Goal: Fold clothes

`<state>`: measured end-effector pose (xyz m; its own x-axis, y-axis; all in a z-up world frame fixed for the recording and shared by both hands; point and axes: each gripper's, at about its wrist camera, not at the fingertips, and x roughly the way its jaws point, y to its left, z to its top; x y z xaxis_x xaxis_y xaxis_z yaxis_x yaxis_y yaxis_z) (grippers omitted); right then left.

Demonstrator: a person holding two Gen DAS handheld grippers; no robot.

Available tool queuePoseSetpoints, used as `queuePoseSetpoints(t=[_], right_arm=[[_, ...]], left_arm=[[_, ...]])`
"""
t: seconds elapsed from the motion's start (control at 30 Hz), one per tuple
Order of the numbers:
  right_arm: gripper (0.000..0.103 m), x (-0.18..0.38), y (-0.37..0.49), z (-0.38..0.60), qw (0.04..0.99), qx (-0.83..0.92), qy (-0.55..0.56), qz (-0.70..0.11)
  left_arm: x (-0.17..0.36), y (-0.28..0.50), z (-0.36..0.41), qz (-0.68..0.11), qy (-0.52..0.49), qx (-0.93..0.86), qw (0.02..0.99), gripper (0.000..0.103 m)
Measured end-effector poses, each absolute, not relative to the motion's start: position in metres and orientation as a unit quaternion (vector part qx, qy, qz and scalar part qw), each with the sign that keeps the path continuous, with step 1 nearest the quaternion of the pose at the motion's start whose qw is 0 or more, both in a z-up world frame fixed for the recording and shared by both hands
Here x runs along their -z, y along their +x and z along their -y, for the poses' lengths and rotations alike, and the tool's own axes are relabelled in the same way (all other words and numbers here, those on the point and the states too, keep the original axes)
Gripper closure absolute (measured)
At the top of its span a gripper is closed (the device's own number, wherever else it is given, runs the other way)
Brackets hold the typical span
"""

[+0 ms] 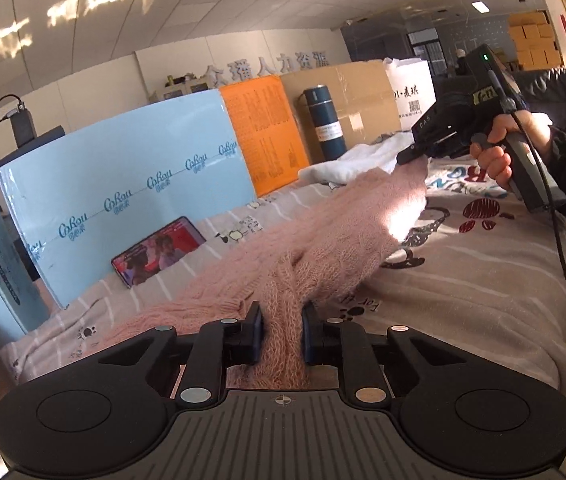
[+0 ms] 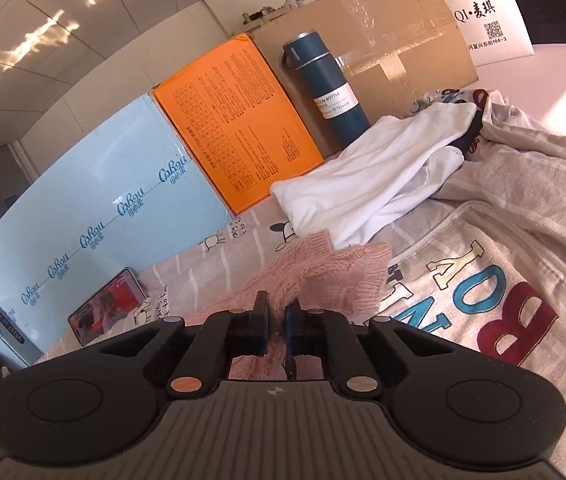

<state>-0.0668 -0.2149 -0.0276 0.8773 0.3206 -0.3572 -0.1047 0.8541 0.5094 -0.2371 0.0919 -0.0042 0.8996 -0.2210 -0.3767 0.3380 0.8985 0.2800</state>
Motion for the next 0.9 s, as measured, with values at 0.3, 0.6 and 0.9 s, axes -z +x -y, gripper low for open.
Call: queuePoseSetpoints(t=[0.3,0.6,0.9], right_arm=[[0.096,0.029,-0.132,0.228,0.966,-0.082,0.168,-0.18],[0.058,0.063,-0.124,0.264,0.931,-0.059,0.262,-0.247],[0.088,0.061,-0.087,0.273,0.931,-0.049,0.257,-0.254]], left_arm=[[0.028,-0.25,-0.095,-0.239,0.151,0.211,0.936,0.086],[0.027,-0.268,-0.12,-0.224,0.065,0.212,0.949,0.033],[0.019,-0.276,-0.152,-0.202,0.008,0.118,0.972,0.024]])
